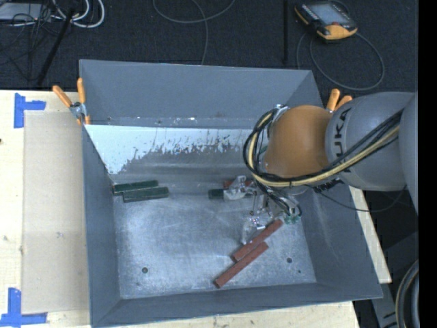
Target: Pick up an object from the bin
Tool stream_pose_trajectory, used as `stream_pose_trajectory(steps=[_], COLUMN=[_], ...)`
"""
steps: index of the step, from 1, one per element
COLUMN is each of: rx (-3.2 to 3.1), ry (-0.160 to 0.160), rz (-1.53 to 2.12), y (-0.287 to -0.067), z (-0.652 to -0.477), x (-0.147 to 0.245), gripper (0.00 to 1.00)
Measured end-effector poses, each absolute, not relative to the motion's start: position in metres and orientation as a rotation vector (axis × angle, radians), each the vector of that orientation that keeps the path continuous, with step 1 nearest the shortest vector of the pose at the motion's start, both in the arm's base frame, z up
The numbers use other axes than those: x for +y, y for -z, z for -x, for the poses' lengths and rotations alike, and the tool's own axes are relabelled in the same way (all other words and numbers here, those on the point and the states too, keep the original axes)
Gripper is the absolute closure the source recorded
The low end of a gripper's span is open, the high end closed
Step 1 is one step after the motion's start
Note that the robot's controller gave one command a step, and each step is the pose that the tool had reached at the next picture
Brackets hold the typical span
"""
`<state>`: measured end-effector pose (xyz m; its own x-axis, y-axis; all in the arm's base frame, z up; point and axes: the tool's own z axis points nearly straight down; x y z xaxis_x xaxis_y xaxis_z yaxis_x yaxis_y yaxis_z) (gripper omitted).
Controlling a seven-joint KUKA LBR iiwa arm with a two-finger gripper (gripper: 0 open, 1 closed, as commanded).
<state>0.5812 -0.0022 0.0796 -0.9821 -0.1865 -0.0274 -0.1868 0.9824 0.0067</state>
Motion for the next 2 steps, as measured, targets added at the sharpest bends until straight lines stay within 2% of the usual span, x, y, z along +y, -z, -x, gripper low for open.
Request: stream_pose_trajectory(steps=[1, 2], rx=[3.062, 3.034], ry=[-0.003, -0.001], rz=[0.649, 0.801], y=[-0.074, -0.075], z=[-0.563, -0.552], x=[-0.035, -0.048], gripper=[0.00, 0.00])
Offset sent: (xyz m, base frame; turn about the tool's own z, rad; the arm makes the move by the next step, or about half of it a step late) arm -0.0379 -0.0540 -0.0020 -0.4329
